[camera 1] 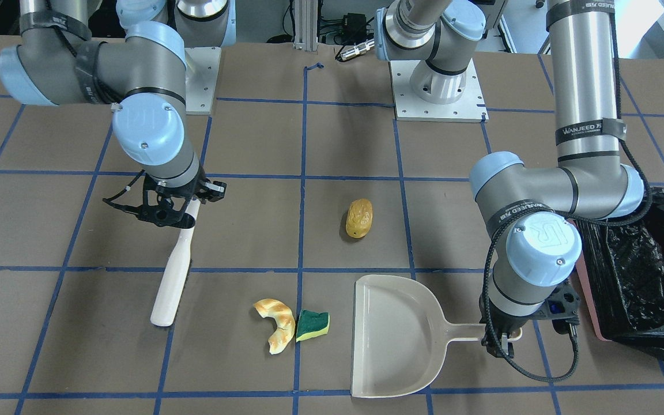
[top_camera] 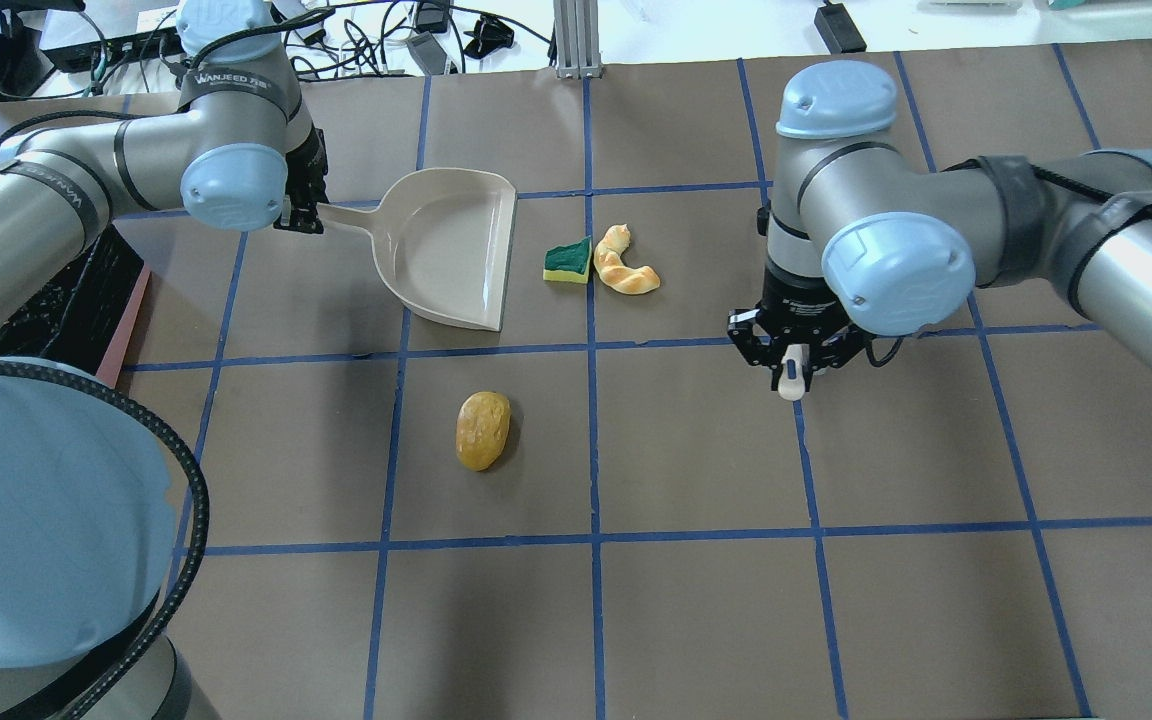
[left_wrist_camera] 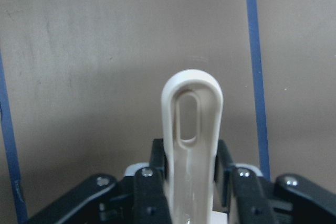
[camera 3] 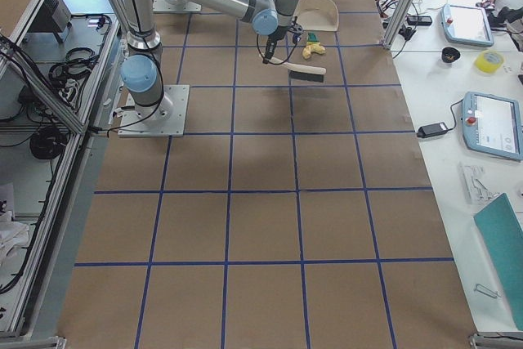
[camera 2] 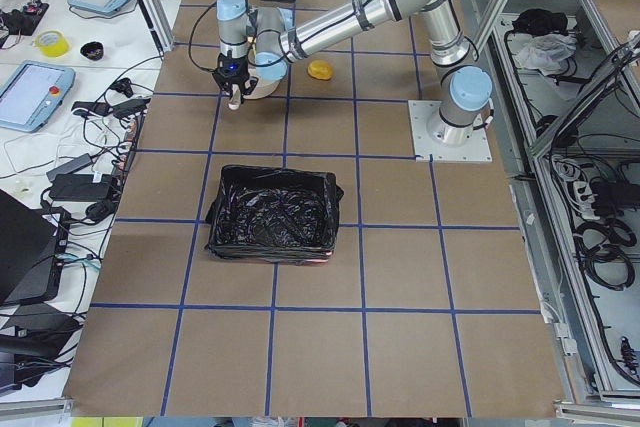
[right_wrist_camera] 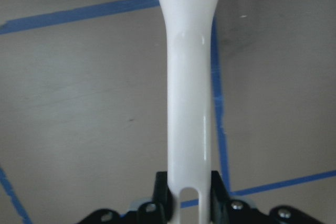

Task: Sweep and dump trash into bin
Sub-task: 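Sweep the sponge and pastry into the dustpan with the right gripper's brush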

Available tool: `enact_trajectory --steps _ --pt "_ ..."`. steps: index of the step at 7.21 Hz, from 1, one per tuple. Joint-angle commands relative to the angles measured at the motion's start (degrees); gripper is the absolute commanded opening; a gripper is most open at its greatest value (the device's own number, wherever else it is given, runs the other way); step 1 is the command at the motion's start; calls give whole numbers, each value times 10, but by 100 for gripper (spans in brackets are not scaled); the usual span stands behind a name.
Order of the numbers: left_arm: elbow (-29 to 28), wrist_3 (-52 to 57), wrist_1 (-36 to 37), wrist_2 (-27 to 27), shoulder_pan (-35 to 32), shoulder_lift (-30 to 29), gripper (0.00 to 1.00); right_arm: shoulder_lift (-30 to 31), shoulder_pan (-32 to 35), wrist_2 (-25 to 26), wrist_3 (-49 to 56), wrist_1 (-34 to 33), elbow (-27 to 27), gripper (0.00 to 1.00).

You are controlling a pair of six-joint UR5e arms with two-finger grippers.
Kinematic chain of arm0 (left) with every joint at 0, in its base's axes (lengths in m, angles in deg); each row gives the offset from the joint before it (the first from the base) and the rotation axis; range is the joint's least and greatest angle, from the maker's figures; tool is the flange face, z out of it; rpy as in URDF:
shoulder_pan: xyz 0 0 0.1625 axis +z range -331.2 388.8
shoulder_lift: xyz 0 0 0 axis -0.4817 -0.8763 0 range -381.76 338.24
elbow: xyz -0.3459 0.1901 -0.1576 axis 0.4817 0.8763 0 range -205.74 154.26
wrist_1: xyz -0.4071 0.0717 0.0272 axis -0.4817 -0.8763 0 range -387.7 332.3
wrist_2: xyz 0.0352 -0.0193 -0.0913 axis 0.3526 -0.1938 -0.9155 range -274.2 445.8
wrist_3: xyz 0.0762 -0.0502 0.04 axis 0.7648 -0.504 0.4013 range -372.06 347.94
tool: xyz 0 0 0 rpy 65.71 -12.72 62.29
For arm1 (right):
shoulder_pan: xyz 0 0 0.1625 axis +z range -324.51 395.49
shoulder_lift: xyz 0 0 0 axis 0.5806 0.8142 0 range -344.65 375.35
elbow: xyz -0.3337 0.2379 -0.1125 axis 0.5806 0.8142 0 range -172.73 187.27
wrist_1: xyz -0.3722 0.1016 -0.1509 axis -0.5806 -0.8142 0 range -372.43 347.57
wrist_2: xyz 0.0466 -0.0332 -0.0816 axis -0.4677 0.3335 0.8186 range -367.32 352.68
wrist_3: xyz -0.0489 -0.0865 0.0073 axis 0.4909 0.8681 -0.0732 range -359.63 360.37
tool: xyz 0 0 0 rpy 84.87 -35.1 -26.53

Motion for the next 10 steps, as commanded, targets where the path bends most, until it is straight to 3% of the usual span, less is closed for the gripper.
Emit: enact_trajectory --steps 1,2,4,6,8,10 --pt "0 -17 1 12 -5 -6 0 -67 54 -78 -27 -75 21 0" --pt "0 -17 1 12 -5 -8 0 -84 84 -82 -64 -79 50 0" --pt "-1 -18 5 12 -5 -9 0 -142 134 -189 -90 -110 141 0" --pt "-1 -17 7 12 -5 -9 0 -182 197 -242 -144 -130 216 0" --pt "-1 -17 7 11 -5 -9 0 -177 202 -205 -134 -97 223 0" --pt "0 1 7 9 -5 -1 0 -138 194 -172 -153 18 223 0"
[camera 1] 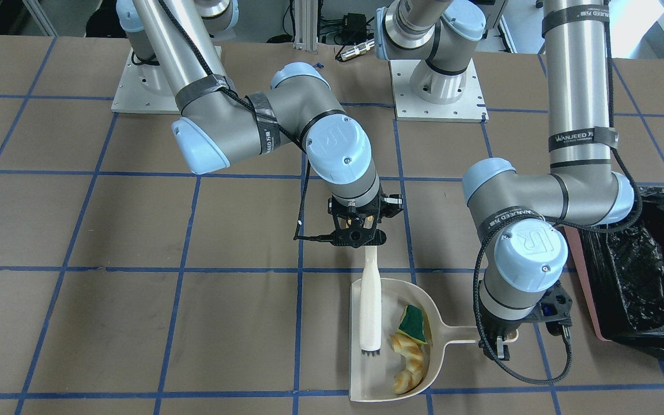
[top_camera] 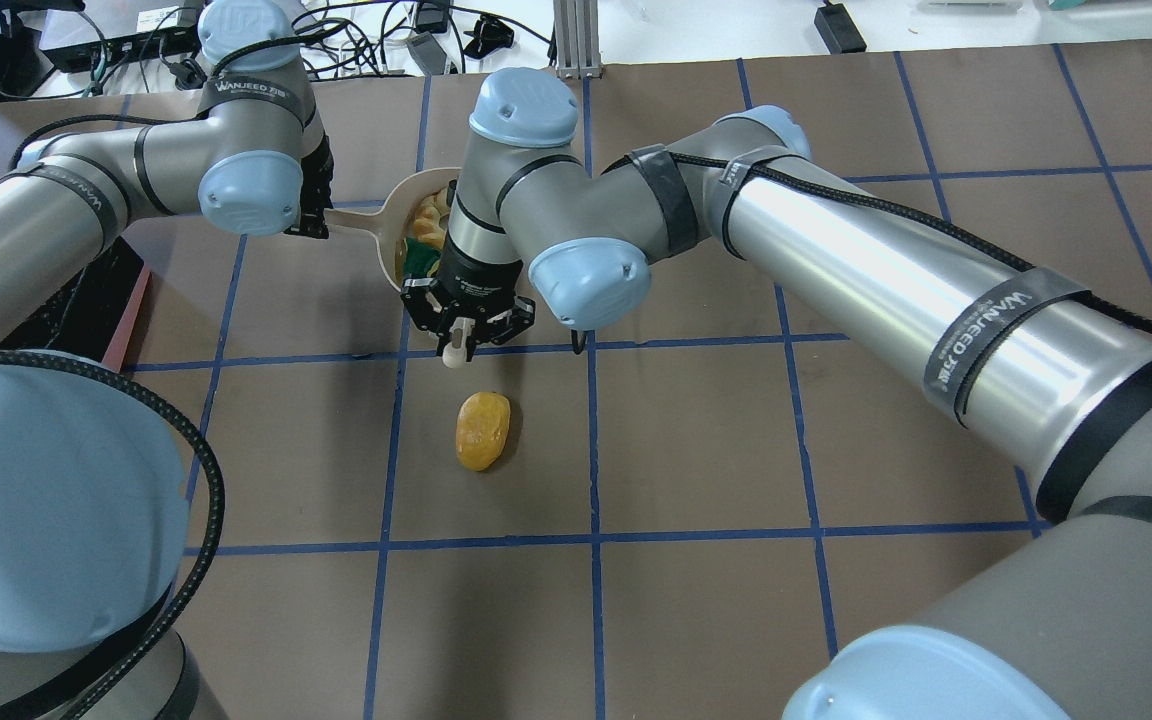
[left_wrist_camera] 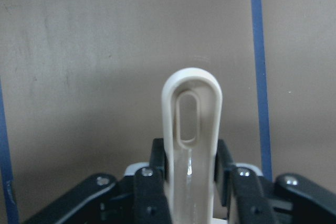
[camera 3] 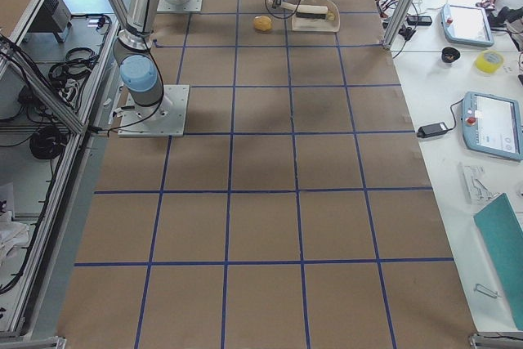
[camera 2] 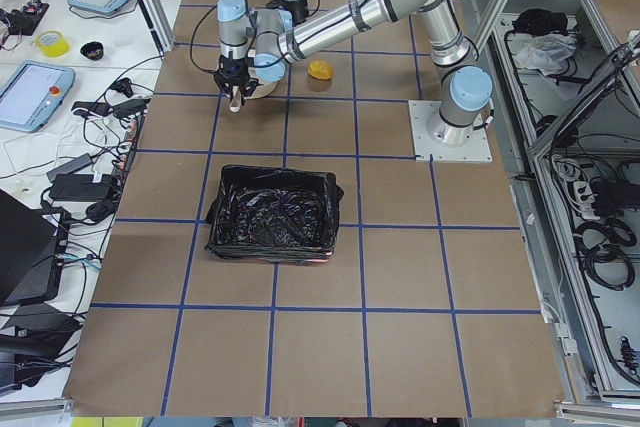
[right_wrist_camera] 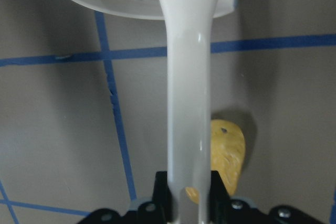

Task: Sweep and dump trash into bin
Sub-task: 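Sweep the sponge and pastry into the dustpan with the right gripper's brush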

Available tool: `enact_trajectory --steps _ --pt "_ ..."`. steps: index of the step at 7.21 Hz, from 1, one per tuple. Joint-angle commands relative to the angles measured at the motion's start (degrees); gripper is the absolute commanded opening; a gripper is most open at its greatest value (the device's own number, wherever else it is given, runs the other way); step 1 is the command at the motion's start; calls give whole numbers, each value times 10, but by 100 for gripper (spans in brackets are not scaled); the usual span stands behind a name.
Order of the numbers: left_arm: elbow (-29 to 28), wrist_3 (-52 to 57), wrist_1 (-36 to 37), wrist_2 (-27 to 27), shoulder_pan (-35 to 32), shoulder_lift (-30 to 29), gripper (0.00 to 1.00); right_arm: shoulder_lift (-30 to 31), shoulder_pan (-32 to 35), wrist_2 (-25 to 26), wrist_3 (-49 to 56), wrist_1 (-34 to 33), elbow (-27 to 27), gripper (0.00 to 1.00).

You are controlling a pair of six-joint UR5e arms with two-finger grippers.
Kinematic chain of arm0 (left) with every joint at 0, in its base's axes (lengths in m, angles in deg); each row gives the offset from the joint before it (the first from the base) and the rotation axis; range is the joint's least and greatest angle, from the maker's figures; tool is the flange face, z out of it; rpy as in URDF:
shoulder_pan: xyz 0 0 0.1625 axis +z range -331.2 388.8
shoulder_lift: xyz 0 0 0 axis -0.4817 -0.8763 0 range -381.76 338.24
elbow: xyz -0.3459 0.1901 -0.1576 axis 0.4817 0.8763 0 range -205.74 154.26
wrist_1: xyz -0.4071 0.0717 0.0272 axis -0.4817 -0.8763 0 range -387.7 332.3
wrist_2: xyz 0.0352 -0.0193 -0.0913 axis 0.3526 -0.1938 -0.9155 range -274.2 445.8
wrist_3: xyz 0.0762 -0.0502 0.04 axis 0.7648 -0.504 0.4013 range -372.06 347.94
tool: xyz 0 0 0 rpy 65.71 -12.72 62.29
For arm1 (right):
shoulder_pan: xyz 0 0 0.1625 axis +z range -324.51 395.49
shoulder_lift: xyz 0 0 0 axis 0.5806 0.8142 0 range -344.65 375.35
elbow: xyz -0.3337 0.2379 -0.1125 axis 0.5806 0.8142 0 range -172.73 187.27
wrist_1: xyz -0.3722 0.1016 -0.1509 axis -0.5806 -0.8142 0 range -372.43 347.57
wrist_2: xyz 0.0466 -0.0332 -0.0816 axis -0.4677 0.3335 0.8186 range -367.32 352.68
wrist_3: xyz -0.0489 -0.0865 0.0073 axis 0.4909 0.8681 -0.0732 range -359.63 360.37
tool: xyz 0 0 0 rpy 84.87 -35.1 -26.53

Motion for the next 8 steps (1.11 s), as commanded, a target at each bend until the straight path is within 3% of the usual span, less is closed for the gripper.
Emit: enact_trajectory --steps 1,2,4,5,6,7,8 --pt "0 69 -3 0 6 21 0 48 -15 54 -10 115 1 0" --pt "0 114 -3 0 22 29 0 61 -38 120 3 133 0 0" --pt "19 154 -8 -3 59 49 0 100 -65 186 5 210 -14 0" --pt "50 193 -7 -3 77 63 0 139 -63 188 -12 270 -45 0" --pt "92 193 -8 -4 87 89 0 184 -61 180 -61 268 -109 0" --pt "143 183 -7 -5 86 116 0 214 -53 130 -120 228 -164 0" --pt "176 183 -8 3 86 142 0 224 -26 73 -266 198 -186 0"
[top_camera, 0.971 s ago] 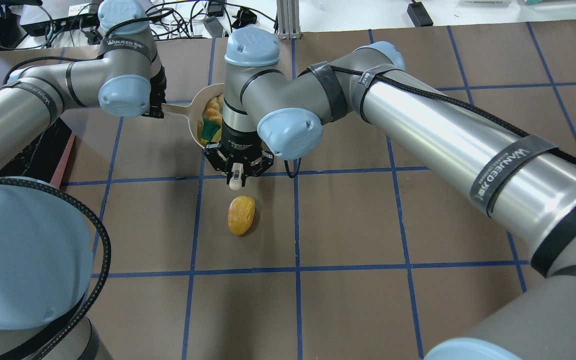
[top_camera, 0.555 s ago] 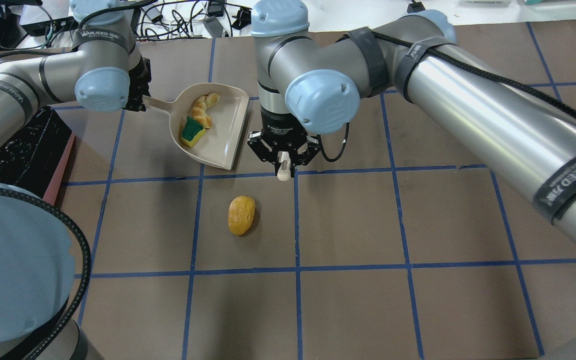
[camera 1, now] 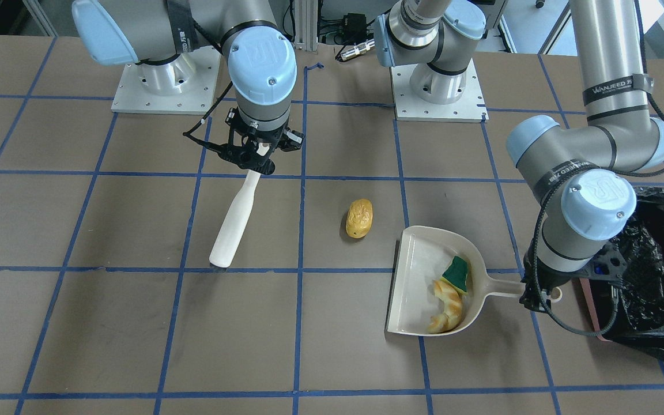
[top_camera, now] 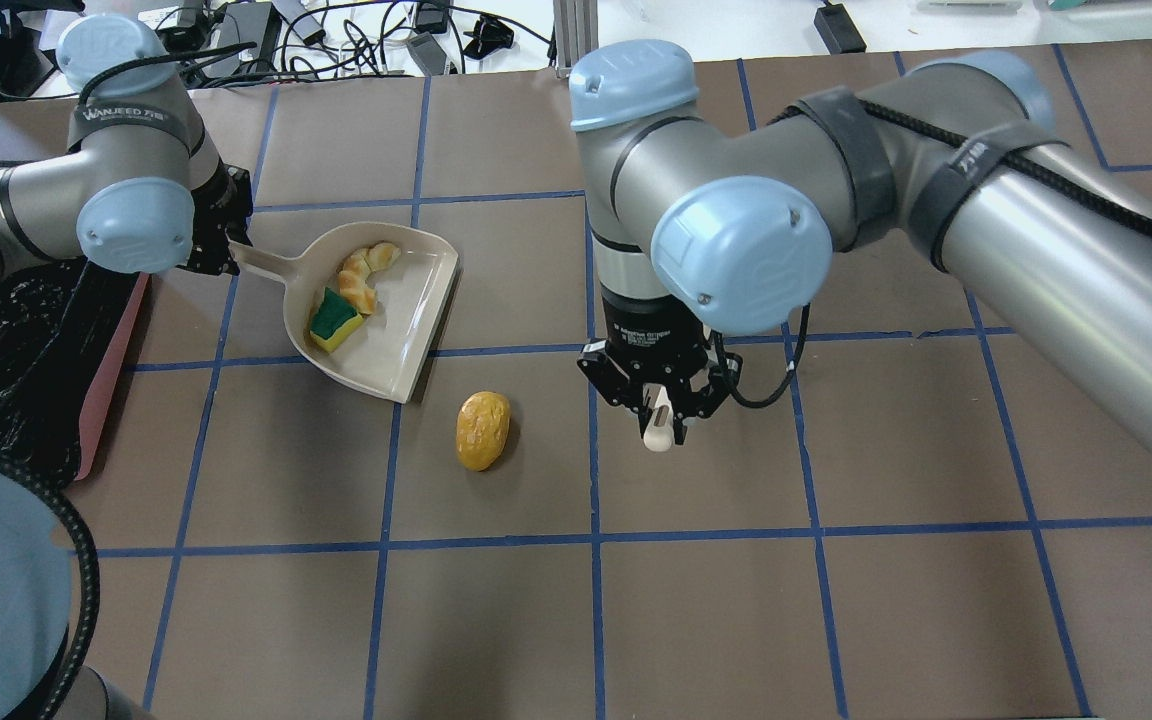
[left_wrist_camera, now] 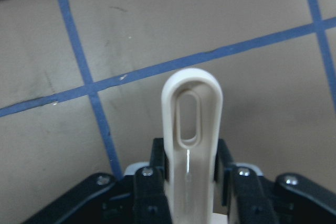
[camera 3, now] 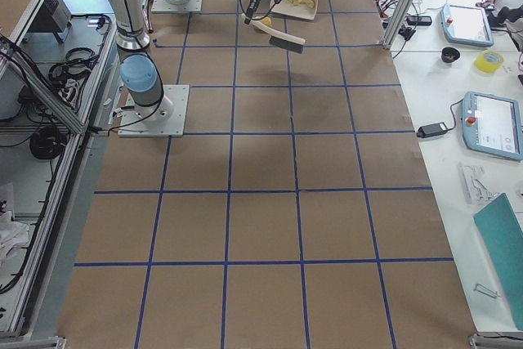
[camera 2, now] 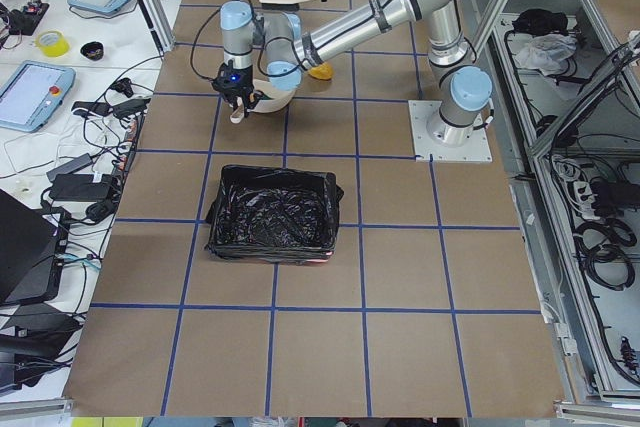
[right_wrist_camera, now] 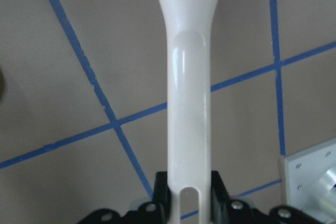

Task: Sweep and dump trash into bin
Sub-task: 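Sweep the sponge and pastry into the dustpan with the right gripper's brush, then sweep the yellow potato into the dustpan with the brush in the right gripper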

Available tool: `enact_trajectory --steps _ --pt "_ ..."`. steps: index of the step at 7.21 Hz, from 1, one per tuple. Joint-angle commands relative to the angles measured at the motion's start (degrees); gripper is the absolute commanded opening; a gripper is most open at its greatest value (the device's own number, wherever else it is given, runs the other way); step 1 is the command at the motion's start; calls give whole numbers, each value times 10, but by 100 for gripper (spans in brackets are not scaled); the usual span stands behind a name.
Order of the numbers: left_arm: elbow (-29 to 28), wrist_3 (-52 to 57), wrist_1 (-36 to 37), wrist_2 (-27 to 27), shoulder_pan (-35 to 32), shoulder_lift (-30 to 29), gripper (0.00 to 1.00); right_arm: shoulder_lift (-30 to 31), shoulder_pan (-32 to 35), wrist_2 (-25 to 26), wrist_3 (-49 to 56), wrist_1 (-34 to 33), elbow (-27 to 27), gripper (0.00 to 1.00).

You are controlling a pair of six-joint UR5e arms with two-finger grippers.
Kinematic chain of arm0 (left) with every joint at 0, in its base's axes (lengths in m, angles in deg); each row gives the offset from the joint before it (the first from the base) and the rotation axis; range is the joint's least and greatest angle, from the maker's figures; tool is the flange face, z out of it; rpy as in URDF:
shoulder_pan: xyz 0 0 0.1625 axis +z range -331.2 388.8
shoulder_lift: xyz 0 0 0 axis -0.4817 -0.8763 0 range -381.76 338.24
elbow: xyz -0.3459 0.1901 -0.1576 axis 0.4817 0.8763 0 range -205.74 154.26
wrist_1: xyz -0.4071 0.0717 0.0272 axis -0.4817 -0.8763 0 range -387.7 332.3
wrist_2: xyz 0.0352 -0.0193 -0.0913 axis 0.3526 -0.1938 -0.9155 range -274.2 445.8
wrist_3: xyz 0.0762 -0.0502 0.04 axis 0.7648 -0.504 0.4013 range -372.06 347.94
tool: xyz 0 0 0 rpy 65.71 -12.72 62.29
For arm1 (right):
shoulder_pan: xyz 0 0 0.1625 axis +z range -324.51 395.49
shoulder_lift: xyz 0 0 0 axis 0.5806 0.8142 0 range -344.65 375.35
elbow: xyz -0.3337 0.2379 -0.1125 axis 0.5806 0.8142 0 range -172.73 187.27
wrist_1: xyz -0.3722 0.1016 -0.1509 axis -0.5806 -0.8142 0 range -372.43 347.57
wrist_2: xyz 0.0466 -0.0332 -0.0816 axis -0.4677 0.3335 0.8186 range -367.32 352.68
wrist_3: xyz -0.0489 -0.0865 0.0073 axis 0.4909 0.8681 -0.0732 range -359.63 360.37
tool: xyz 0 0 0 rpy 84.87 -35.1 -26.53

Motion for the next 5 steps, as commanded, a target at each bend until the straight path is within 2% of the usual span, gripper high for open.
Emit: enact_trajectory --steps 1,2,3,5 --pt "67 -4 -3 7 3 53 0 22 61 -87 -236 -70 -51 0" --pt "95 -7 -9 8 2 70 0 11 85 -124 -243 -81 -55 0" --pt "127 -16 -1 6 2 85 0 1 106 -127 -241 -110 -63 0" --pt "141 -35 6 5 1 90 0 -12 138 -128 -204 -228 -106 0"
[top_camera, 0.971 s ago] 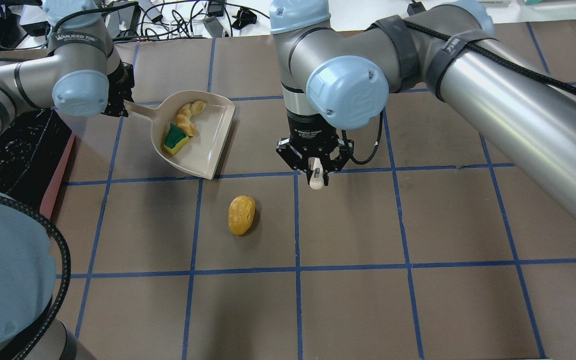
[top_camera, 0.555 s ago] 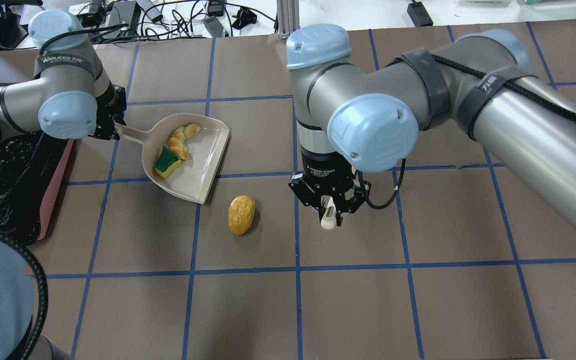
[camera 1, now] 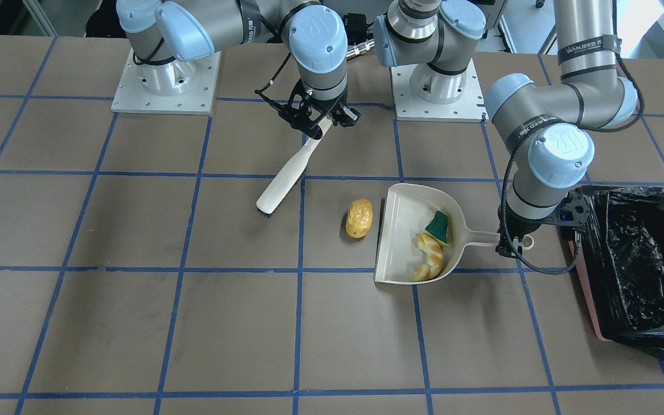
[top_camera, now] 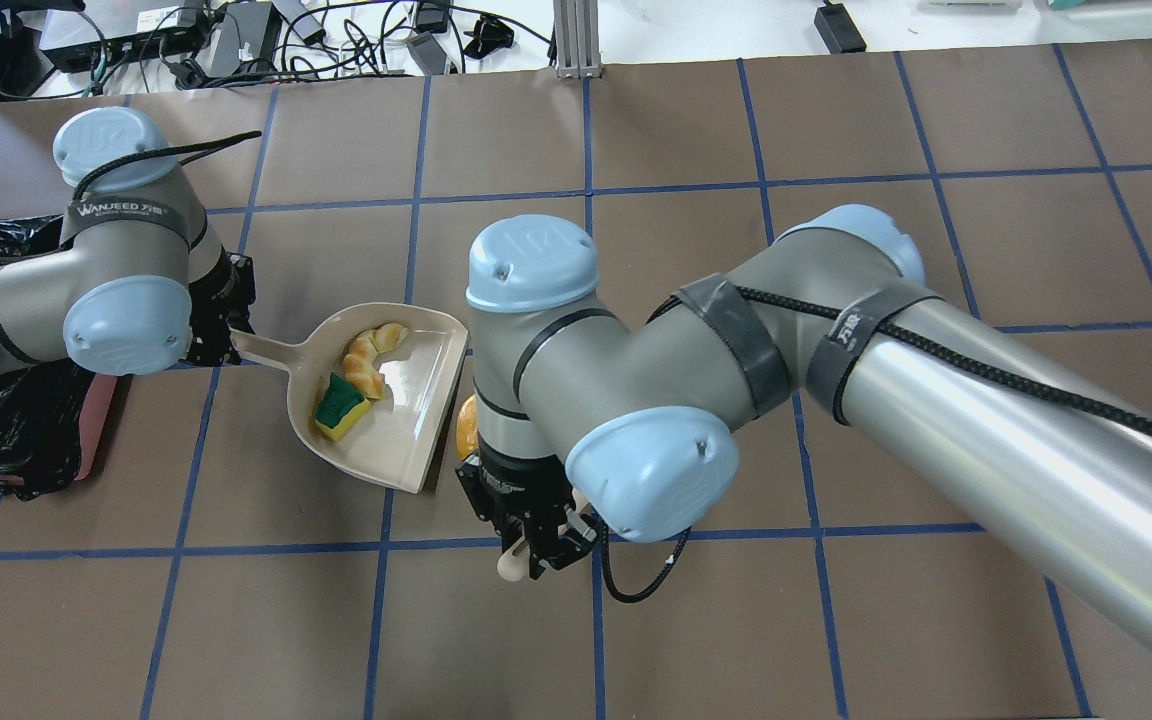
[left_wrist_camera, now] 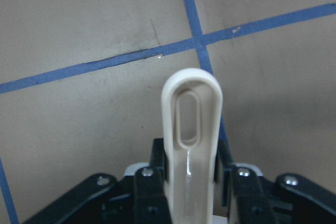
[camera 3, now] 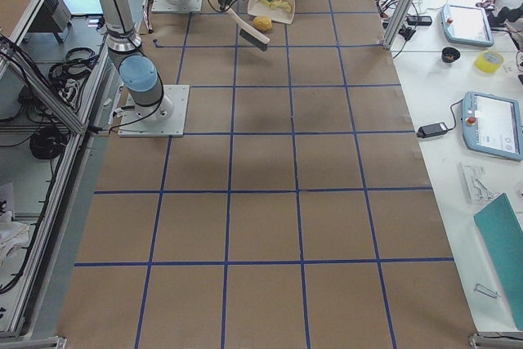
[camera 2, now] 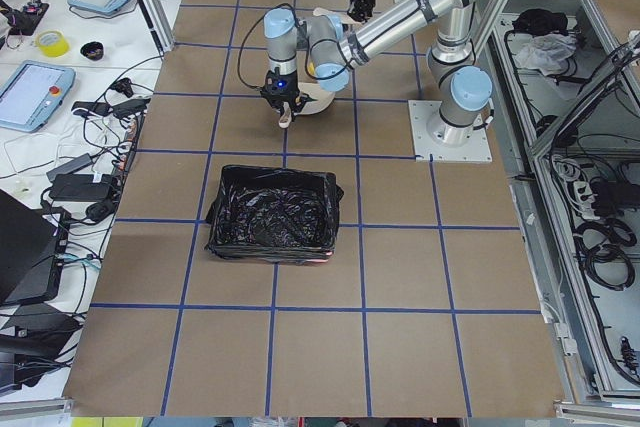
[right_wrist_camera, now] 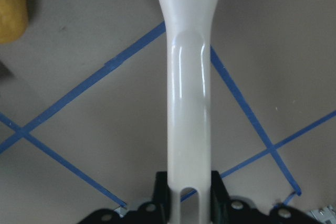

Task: Sweep and dump trash into bin
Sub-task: 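Sweep the yellow potato into the dustpan with the brush in the right gripper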

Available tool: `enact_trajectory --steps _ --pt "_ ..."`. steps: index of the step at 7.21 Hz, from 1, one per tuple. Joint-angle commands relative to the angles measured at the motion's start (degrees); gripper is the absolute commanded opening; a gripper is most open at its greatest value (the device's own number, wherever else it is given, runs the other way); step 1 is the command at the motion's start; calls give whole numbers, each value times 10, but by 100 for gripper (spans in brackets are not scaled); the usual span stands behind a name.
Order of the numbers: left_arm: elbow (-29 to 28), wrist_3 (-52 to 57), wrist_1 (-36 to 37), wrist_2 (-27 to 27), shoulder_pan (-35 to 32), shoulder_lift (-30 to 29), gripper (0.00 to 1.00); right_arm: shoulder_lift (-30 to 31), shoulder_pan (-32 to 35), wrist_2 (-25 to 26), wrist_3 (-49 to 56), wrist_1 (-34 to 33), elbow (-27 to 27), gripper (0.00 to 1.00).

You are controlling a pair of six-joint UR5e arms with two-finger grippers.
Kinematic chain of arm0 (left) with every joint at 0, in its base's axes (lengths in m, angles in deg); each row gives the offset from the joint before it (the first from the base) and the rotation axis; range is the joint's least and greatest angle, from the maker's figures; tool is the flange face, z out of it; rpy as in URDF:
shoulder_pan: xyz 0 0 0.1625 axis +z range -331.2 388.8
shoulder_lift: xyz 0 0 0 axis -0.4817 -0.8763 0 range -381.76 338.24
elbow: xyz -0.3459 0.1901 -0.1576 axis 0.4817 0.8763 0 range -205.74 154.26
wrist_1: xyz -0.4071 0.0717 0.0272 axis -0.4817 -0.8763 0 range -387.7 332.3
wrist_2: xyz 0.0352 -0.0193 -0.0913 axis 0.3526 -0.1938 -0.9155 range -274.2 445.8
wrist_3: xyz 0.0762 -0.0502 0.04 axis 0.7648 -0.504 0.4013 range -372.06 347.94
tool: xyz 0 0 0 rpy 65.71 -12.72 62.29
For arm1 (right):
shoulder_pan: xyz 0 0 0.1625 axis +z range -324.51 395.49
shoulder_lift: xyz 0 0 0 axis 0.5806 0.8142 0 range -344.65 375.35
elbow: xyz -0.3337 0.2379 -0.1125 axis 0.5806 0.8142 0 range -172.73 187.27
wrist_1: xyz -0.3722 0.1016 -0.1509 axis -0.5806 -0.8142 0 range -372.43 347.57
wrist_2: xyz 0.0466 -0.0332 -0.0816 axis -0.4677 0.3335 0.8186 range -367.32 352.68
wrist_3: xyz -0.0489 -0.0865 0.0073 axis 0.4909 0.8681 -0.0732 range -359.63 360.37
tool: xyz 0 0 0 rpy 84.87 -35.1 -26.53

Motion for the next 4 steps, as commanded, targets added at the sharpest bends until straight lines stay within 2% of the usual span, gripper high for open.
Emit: enact_trajectory --steps 1,2,3,4 --pt "21 -16 25 0 -1 5 0 -15 35 -4 54 -139 -43 0" --pt "39 -15 54 0 -1 4 0 -22 48 -4 110 -159 -44 0" --pt "49 -14 73 0 -1 4 0 -37 60 -13 152 -209 -44 0" --pt "48 -16 73 0 -1 4 0 -63 71 -27 146 -270 -39 0"
